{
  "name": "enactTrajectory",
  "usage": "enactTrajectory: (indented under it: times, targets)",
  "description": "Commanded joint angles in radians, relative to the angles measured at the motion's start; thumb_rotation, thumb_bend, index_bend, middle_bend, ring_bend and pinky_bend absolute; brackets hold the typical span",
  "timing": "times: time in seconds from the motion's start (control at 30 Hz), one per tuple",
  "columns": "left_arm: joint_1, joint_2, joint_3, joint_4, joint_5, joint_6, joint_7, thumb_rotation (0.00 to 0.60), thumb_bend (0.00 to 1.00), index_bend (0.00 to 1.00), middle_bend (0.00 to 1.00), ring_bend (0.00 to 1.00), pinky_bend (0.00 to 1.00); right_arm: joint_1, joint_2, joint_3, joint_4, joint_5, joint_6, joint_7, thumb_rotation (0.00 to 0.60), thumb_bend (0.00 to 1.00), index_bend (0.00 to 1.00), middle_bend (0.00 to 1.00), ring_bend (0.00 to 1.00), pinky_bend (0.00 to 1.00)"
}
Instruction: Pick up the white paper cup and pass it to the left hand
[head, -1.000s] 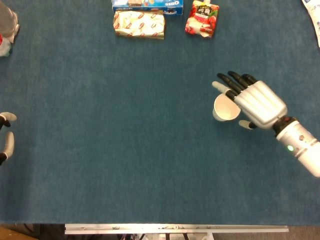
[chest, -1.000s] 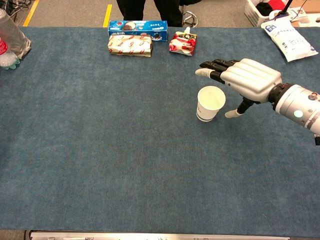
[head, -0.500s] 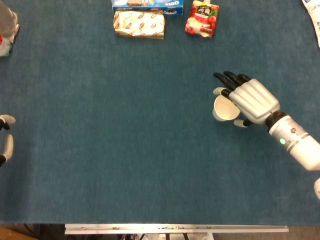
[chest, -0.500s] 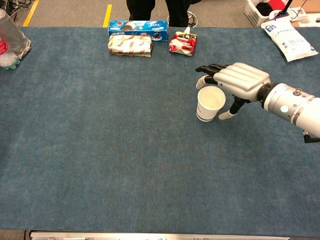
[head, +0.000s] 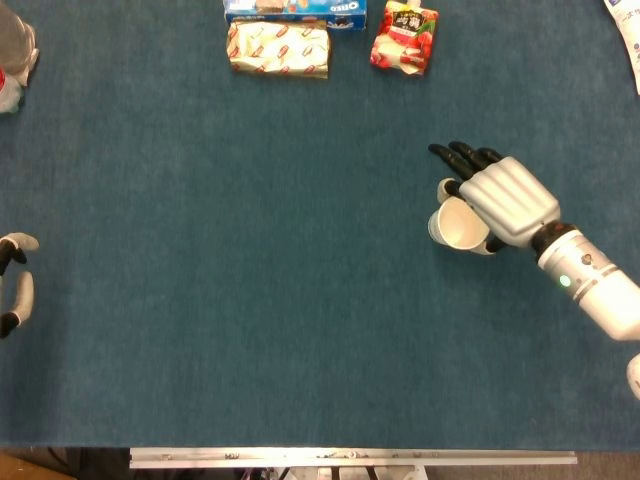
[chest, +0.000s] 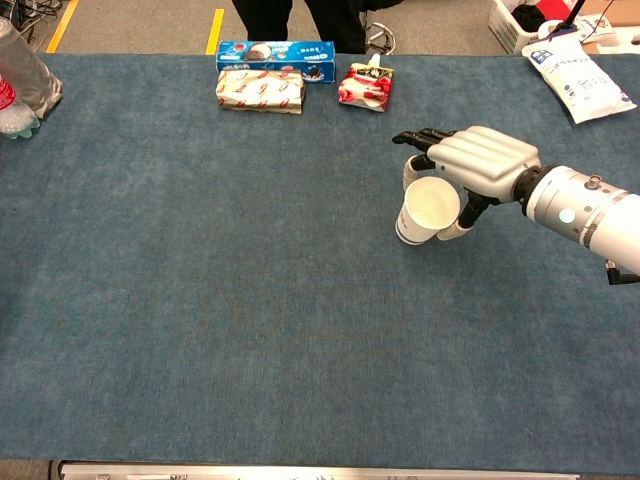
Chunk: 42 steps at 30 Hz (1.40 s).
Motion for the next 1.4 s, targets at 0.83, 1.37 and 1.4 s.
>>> enactTrajectory:
  times: [0.83, 1.37, 1.4]
  targets:
    - [-0.072, -0.039, -0.016, -0.194, 0.007, -0.091, 0.041, 0.6, 0.31, 0.33, 0.37, 0.26, 0.53, 0.015, 0.044, 0.039, -0.079, -0.02, 0.083, 0.089, 0.6, 0.0, 0.54, 0.06, 0.0, 0.2]
    - [-0.23, -0.218, -0.111, -0.306, -0.262, -0.321, 0.103, 0.6, 0.1, 0.09, 0.0, 0.06, 0.31, 0.07, 0.062, 0.105, -0.148, 0.009, 0.078, 0.122, 0.6, 0.0, 0.54, 0.06, 0.0, 0.2]
    - [-0.243, -0.235, -0.12, -0.304, -0.284, -0.334, 0.103, 0.6, 0.1, 0.07, 0.0, 0.04, 0.3, 0.075, 0.064, 0.108, -0.156, 0.013, 0.076, 0.119, 0.6, 0.0, 0.54, 0.06, 0.0, 0.2]
